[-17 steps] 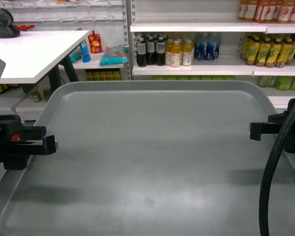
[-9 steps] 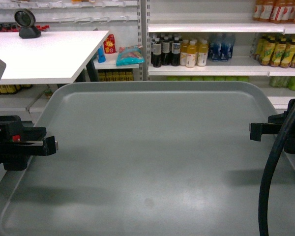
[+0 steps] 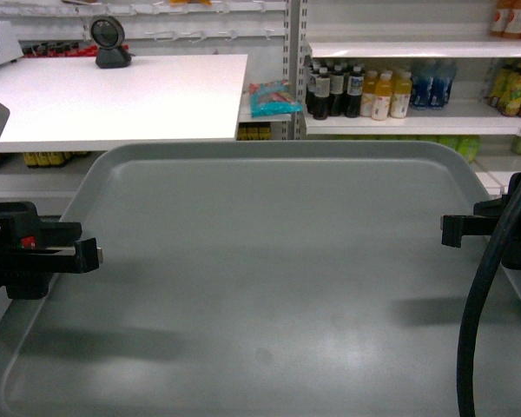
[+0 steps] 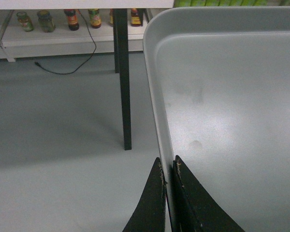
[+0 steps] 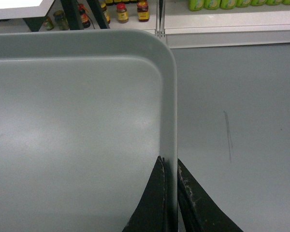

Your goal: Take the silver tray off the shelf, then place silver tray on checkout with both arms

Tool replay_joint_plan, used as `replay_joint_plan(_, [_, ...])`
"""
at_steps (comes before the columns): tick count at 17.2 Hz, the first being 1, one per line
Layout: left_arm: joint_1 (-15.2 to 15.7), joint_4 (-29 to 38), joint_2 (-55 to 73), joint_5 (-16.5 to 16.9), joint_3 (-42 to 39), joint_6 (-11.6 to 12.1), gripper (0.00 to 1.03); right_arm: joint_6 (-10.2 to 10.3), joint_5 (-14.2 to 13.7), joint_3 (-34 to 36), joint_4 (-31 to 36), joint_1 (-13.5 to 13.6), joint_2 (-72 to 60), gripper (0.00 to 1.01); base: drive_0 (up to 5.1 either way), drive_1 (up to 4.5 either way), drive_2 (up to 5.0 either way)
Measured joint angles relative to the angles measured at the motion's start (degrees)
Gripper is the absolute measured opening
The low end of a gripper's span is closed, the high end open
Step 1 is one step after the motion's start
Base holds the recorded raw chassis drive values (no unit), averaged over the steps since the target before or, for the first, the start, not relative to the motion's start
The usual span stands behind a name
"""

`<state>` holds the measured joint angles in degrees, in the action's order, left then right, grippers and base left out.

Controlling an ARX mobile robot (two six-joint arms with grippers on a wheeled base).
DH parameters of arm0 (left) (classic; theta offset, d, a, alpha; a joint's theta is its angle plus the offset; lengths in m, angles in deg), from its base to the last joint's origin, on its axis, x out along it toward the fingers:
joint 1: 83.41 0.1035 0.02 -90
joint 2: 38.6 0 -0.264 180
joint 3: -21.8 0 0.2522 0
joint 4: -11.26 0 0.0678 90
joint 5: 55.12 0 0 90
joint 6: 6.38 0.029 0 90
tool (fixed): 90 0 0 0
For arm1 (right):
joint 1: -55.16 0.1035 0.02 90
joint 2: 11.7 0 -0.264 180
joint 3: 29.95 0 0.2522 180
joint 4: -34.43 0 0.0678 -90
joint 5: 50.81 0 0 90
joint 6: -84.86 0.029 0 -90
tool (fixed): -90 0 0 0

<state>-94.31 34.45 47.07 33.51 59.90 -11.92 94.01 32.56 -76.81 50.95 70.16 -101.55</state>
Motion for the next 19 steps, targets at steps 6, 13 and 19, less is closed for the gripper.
replay_joint_plan(6, [0.0,-0.1,0.0,0.0,0.0,0.0,0.03,0.0,0.0,0.0,-0.1,0.0,0.0,0.03,-5.1,2.39,2.4])
replay_joint_plan(13, [0.0,-0.1,0.0,0.0,0.0,0.0,0.03,0.0,0.0,0.0,-0.1,0.0,0.0,0.03,-5.1,2.39,2.4])
replay_joint_plan(19, [0.1,0.0,0.0,0.1,0.0,0.0,0.03,0.0,-0.1,0.0,0.0,0.1,-0.1,0.03,-5.1,2.39,2.4])
